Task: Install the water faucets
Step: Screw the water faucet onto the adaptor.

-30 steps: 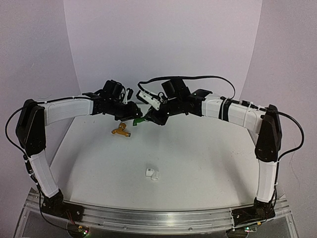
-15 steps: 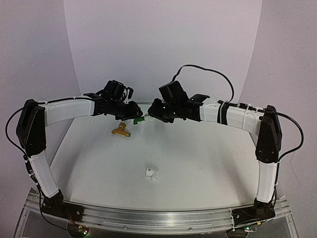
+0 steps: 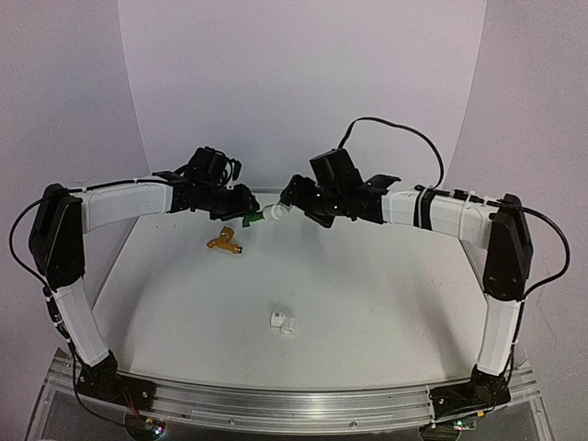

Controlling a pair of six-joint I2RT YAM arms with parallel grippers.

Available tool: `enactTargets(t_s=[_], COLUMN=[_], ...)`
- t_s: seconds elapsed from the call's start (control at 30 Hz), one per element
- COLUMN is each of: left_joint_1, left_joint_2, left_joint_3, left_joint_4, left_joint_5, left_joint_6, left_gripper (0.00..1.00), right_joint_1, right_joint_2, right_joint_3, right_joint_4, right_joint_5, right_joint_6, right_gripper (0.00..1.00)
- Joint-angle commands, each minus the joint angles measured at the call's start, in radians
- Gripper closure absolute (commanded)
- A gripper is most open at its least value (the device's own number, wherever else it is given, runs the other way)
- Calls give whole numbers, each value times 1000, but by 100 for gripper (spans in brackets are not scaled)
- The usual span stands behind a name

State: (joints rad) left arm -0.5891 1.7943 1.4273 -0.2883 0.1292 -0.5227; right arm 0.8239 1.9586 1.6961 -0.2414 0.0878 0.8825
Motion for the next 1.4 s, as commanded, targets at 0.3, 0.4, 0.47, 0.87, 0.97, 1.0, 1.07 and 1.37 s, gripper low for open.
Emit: enactTargets(t_s=[0.3,0.4,0.47,0.87,0.97,1.0,1.07,1.37], left_joint_1=[3,3,4,3,3,3,3,3], left_joint_2=[-25,-7,-1,11,14,14,14,20], left_joint_3=[62,80,85,91,91,91,90,100], left_joint_4=[-35,-55,-58,-57,-57,-57,-57,-57], left_joint_5=[105,120,130,170,175,175,172,154], left_joint_6=[25,25,21,24,26,28,30,30], left_gripper=[100,100,100,100,100,100,100,100], right_joint_1=[-2,6,13,34,41,42,45,63], right_joint_2=[-288,-250,-227,-82,-59,-54,-51,-28], right_joint_3=[-229,-200,-191,-78,-78,-79,-81,-76], right_joint_4=[82,55,55,129,129,129,133,187], right_joint_5=[-386,-359,-353,-276,-226,-213,-210,-137], right_joint_6=[-1567,-1766,-1874,-1951,-2002,-2012,-2019,-1840], right_gripper=[2,2,3,7,15,17,22,63])
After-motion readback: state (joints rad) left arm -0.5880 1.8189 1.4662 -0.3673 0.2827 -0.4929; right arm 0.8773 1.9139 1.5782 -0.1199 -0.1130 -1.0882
